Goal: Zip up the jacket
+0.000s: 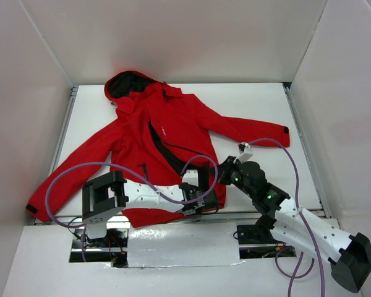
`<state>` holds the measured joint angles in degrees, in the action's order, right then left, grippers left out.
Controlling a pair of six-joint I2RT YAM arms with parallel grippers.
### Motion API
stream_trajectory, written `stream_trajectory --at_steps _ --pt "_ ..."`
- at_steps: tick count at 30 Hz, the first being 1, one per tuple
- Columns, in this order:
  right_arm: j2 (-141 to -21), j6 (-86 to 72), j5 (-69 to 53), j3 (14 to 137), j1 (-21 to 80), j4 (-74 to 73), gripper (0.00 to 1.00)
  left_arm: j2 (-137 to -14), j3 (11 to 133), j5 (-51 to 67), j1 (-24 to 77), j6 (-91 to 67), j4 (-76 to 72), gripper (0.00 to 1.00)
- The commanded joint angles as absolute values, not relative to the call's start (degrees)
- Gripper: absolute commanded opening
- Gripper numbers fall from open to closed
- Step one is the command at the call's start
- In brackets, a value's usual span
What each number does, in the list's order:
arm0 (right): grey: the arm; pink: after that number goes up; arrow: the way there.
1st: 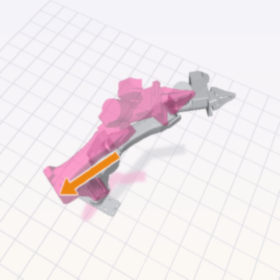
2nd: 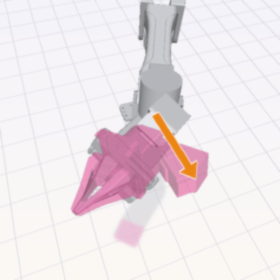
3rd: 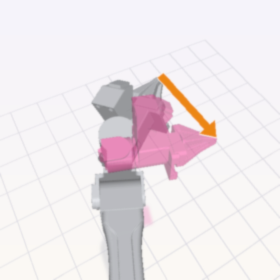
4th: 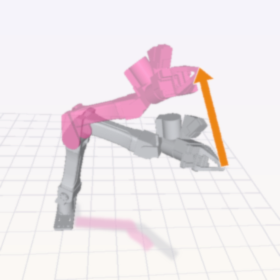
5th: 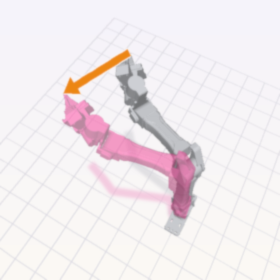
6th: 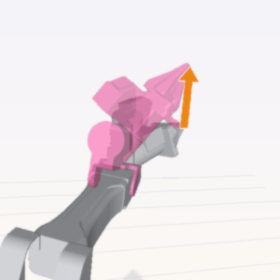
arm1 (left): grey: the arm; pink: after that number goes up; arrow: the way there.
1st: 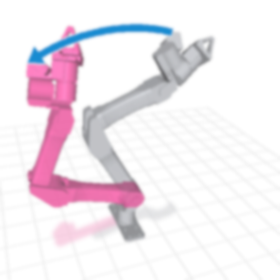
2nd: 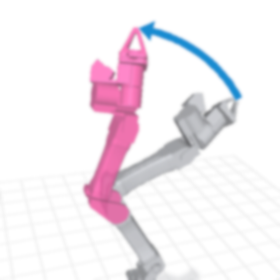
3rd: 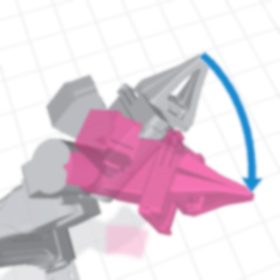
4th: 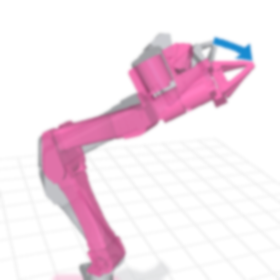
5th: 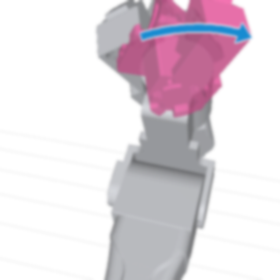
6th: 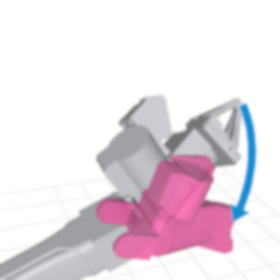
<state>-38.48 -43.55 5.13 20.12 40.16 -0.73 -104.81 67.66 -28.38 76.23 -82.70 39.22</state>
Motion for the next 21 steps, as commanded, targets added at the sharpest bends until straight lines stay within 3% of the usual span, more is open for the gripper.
stream_trajectory --at_steps 1,21 --pt "-38.1 -42.7 5.1 20.3 39.8 1.6 0.00 -102.0 68.9 -30.4 76.5 -82.7 43.0 0.22" --pt "-38.5 -42.6 4.7 20.2 39.6 1.9 0.00 -99.8 68.2 -31.4 76.7 -82.4 43.0 0.29"
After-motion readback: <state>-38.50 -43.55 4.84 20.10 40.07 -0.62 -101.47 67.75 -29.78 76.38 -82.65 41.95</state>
